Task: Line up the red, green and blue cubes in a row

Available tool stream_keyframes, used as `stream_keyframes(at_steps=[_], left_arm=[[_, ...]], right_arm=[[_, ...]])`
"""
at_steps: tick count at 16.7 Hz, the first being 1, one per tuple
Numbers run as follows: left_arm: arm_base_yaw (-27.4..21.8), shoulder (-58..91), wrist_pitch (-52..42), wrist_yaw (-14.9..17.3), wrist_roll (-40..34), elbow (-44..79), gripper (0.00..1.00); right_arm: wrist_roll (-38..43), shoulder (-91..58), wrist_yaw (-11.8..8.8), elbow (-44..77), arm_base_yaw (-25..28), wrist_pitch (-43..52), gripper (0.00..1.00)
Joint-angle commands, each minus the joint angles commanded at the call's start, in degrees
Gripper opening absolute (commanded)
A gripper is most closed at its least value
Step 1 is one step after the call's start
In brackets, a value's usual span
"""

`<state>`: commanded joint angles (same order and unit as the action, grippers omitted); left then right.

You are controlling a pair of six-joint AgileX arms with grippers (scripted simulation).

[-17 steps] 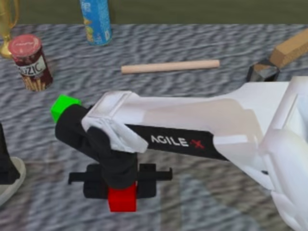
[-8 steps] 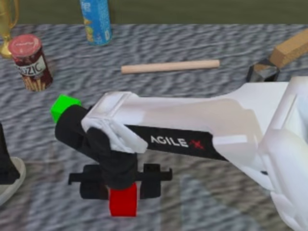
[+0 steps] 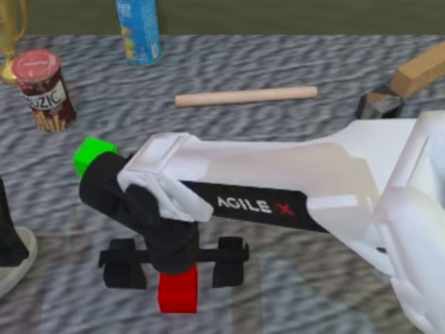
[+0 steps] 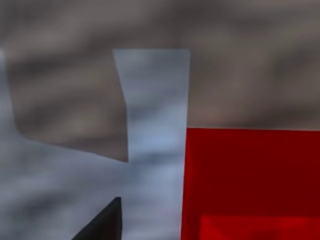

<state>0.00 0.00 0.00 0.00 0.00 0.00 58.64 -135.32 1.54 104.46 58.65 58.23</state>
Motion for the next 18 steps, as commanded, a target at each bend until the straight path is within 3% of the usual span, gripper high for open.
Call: stream_keyframes(at_steps=[4, 11, 18], left_arm=[[0.0, 0.0, 0.0, 0.0, 0.0, 0.0, 1.0], [0.0, 0.0, 0.0, 0.0, 0.0, 0.0, 1.0], [-0.2, 1.4, -1.0, 0.1, 0.2, 1.4, 1.0]], right_arm=[[0.2, 0.2, 0.0, 1.0, -0.1, 1.0, 1.0], [0.1, 3.5, 0.0, 9.9, 0.6, 13.4, 1.0], [-0.9, 5.1, 0.6, 8.5, -0.4, 12.5, 1.0]])
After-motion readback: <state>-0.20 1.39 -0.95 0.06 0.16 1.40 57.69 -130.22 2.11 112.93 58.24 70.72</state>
